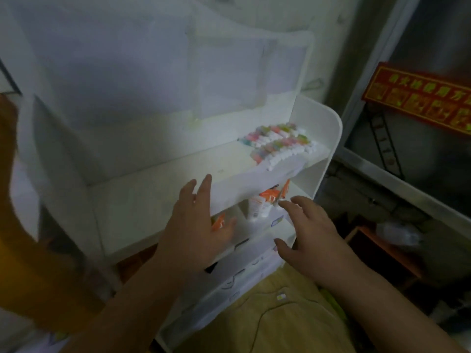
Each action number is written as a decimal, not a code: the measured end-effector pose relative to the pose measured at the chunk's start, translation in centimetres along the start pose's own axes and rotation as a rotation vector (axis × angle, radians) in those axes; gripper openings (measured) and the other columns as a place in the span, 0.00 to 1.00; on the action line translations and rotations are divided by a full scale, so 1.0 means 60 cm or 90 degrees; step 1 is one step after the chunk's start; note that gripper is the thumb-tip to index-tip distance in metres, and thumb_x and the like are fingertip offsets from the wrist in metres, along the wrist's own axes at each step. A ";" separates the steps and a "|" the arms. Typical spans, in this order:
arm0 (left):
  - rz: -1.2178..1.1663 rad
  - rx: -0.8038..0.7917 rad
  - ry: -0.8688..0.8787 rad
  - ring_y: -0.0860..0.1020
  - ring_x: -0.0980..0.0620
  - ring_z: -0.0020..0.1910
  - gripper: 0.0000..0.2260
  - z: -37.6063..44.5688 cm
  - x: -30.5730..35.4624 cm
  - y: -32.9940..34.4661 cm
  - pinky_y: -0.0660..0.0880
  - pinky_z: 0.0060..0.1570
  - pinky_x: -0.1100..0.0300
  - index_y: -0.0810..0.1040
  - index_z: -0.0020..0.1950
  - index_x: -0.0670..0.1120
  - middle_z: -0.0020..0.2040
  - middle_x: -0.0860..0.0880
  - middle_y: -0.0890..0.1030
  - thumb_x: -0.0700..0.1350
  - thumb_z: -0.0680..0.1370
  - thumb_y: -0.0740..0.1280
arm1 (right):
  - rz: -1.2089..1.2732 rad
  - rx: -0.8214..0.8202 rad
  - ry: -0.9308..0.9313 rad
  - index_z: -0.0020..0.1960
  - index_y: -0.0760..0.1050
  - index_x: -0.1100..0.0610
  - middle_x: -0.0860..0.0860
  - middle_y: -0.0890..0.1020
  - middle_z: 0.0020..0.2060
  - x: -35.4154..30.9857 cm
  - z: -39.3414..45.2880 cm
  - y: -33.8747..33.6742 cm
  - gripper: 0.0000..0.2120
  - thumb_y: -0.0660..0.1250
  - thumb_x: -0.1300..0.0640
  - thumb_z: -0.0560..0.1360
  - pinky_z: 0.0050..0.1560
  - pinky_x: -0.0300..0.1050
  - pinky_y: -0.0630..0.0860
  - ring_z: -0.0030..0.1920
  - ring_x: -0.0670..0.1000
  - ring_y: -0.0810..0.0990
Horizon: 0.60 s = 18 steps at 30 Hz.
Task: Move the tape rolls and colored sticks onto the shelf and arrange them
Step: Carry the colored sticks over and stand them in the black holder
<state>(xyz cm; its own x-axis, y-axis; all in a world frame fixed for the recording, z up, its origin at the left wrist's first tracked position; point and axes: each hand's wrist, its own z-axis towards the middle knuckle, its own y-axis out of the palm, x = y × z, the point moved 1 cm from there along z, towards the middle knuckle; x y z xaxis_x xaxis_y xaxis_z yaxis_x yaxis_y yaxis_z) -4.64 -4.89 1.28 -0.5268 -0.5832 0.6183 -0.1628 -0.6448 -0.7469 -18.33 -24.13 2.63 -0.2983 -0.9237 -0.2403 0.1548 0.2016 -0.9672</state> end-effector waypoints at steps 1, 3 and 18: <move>0.004 0.001 0.005 0.59 0.47 0.76 0.39 0.021 -0.003 0.005 0.65 0.70 0.50 0.46 0.79 0.59 0.79 0.52 0.52 0.63 0.75 0.66 | 0.000 0.006 0.002 0.78 0.52 0.43 0.47 0.57 0.77 0.005 0.021 -0.003 0.36 0.65 0.39 0.76 0.75 0.52 0.62 0.77 0.51 0.55; 0.023 0.000 0.013 0.60 0.48 0.76 0.37 0.063 -0.011 0.016 0.66 0.69 0.51 0.49 0.79 0.59 0.79 0.52 0.53 0.62 0.76 0.65 | -0.004 0.017 -0.004 0.78 0.53 0.43 0.46 0.58 0.76 0.013 0.059 -0.003 0.35 0.65 0.40 0.76 0.75 0.50 0.61 0.76 0.51 0.57; 0.124 -0.079 -0.036 0.74 0.49 0.62 0.32 0.257 0.018 0.147 0.73 0.61 0.55 0.59 0.78 0.54 0.72 0.49 0.67 0.62 0.77 0.62 | 0.032 -0.046 -0.027 0.78 0.54 0.43 0.46 0.56 0.78 0.152 0.225 0.011 0.32 0.62 0.40 0.78 0.76 0.48 0.57 0.78 0.50 0.54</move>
<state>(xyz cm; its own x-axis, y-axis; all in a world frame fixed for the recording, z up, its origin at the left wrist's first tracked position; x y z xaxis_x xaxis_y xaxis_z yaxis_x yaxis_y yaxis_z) 6.23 -18.82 -0.89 -0.5114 -0.7195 0.4698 -0.1655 -0.4540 -0.8755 -8.22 -36.84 0.91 -0.2517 -0.9246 -0.2859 0.0999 0.2690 -0.9579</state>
